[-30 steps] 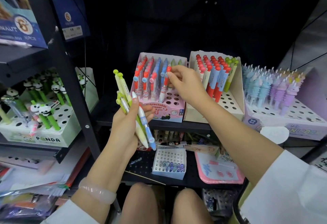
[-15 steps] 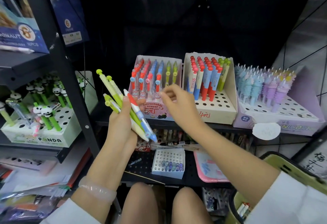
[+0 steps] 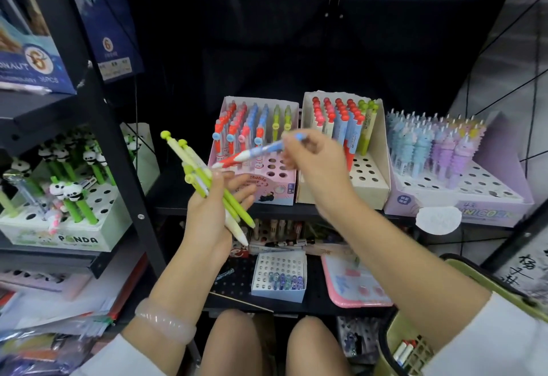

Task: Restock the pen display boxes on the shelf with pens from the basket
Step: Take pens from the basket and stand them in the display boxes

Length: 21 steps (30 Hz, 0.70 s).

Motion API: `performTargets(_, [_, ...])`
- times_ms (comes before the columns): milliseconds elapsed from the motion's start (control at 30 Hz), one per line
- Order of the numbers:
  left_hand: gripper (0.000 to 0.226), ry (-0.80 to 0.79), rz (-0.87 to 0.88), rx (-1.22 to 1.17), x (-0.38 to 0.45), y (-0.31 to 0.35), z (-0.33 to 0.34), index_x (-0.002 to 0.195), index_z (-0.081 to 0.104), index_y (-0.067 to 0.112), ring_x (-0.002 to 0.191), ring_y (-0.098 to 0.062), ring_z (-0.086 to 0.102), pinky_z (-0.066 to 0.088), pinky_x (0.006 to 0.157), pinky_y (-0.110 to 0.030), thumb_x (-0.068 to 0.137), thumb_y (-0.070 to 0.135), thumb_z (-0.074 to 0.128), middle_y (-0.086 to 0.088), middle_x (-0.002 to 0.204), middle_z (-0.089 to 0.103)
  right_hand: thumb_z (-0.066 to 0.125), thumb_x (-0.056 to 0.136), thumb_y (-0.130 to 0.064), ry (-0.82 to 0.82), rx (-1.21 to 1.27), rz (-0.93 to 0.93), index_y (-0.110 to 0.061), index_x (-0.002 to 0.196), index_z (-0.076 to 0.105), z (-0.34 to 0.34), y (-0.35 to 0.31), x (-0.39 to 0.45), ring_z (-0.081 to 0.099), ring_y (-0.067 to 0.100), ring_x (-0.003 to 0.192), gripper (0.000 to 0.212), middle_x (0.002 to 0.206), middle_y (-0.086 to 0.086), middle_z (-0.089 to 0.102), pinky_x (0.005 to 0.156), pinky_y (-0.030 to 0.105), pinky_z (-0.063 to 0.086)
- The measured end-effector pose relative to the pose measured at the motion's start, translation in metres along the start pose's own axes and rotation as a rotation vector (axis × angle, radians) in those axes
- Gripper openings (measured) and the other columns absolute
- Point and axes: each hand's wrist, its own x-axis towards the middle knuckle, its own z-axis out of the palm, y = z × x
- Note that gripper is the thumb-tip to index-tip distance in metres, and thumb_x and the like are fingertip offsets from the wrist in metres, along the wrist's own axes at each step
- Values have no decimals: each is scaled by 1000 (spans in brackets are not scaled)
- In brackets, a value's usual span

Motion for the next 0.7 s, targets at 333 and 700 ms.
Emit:
performTargets(333, [18, -77, -36, 215, 10, 2, -16, 101, 54, 14, 40, -6, 44, 39, 38, -20, 99, 28, 43, 4, 63, 66, 37, 98, -38, 33, -853, -193, -10, 99, 48, -20, -43, 81, 59, 22, 70, 29, 80, 6, 63, 65, 34, 48])
performTargets(700, [20, -93, -20, 208, 5, -4, -33, 108, 54, 15, 47, -11, 57, 48, 45, -22, 97, 28, 44, 3, 62, 66, 30, 102, -29, -254, -961, -117, -10, 102, 46, 25, 13, 79, 42, 19, 59, 24, 63, -3, 39, 54, 31, 26])
